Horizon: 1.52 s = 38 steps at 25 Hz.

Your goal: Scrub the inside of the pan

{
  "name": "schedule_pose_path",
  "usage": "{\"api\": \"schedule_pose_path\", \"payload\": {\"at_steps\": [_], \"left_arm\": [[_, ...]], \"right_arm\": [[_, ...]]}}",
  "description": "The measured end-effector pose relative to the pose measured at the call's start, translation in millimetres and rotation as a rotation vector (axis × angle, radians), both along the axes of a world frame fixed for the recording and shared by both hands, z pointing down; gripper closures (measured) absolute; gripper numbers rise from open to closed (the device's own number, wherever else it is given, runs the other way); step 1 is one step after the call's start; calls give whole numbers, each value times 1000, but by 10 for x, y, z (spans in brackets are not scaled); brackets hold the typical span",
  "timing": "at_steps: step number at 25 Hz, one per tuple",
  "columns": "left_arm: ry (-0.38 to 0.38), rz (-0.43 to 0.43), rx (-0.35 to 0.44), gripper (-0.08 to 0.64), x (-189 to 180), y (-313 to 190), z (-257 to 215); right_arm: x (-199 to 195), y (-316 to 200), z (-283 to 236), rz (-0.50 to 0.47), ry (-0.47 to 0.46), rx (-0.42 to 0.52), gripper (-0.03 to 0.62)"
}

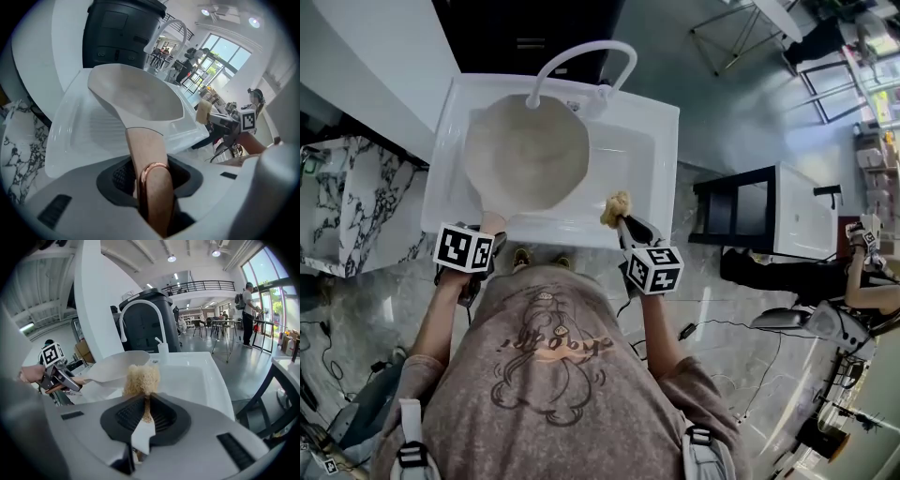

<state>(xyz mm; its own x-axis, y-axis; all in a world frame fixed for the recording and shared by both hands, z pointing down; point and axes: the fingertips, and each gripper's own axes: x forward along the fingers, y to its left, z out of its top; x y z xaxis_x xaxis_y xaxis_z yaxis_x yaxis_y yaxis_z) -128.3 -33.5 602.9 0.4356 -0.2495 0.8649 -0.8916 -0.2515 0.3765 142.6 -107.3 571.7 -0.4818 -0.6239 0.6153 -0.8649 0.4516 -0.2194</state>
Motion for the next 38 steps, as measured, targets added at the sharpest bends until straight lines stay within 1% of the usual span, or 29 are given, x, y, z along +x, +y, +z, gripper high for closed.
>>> {"api": "schedule_pose_path", "payload": {"at_steps": [3, 6, 9, 13, 22, 29, 38], "left_arm": [[1, -49, 27, 397, -67, -76, -51], [-9, -93, 54, 397, -140, -124, -109], [-17, -127, 69, 397, -175, -162, -155], [-7, -158, 85, 397, -173, -203, -186], [-8, -156, 111, 397, -141, -257, -290], [-15, -152, 111, 397, -123, -234, -265], [-9, -149, 116, 397, -136, -236, -333]], "right_arm": [[-52, 51, 57, 32, -31, 0, 545], [-47, 47, 60, 63, -41, 12, 545], [-39, 39, 45, 73, -36, 22, 545], [-57, 44, 56, 77, -42, 18, 545], [-135, 34, 63, 56, -65, -7, 545], [-113, 61, 139, 57, -58, -27, 545], [-143, 81, 151, 42, -47, -29, 545]]}}
